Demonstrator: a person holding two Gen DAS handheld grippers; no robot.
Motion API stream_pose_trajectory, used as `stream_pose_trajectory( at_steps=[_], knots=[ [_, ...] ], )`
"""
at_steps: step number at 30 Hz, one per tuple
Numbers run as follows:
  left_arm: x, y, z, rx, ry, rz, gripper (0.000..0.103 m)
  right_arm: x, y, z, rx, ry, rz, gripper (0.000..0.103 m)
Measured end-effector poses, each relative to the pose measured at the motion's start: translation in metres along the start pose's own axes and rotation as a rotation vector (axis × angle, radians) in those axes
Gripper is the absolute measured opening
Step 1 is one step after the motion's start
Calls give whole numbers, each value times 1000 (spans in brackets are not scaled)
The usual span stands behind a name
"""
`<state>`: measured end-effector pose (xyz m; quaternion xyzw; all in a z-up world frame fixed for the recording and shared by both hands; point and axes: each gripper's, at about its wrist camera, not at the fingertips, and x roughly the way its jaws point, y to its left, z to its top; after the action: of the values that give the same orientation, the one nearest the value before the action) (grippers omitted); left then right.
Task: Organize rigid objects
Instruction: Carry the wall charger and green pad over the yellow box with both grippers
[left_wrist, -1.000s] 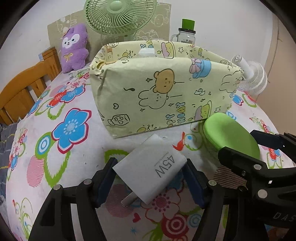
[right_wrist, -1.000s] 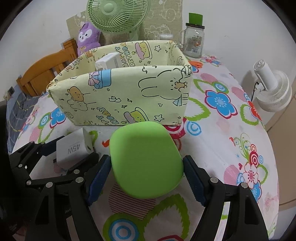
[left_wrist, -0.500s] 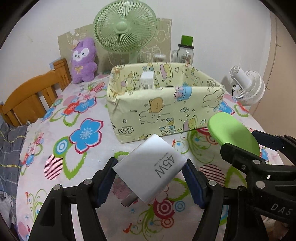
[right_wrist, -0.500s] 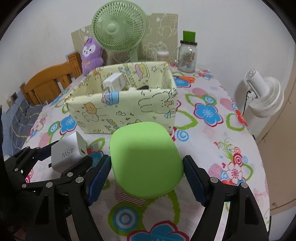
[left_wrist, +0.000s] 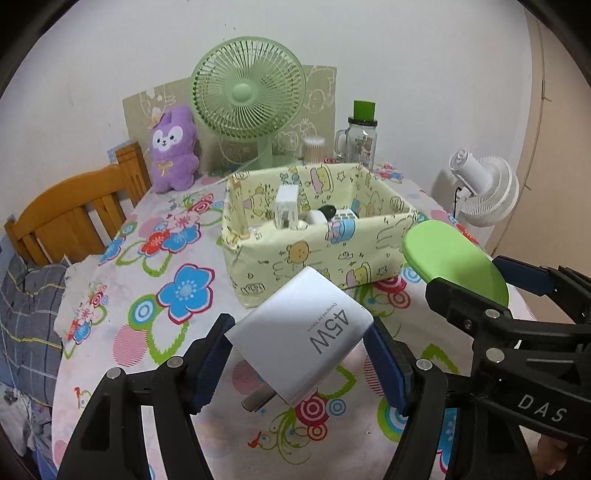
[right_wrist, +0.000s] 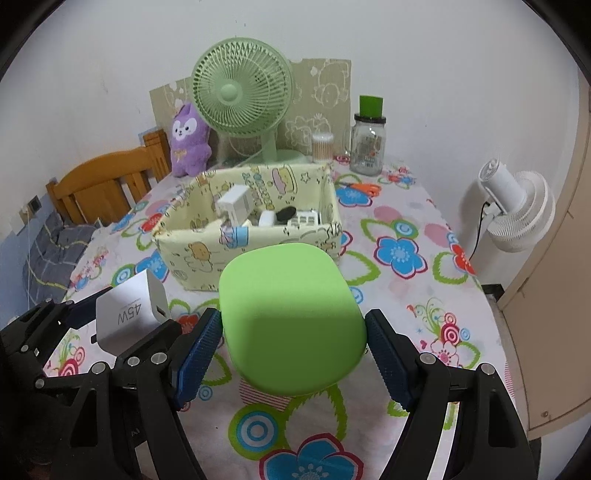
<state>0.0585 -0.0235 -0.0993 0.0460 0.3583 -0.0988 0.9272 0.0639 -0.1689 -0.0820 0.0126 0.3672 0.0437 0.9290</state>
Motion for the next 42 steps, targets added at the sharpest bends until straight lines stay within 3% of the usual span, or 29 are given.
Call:
stream_pose_trajectory(
  at_steps=[19, 42],
  knots=[
    [-27, -2, 33, -10, -71, 4, 73, -28, 2, 33, 4, -93, -15, 80],
    [26, 9, 80, -16, -63, -10, 73, 26, -3, 81, 29, -79, -18, 80]
  ],
)
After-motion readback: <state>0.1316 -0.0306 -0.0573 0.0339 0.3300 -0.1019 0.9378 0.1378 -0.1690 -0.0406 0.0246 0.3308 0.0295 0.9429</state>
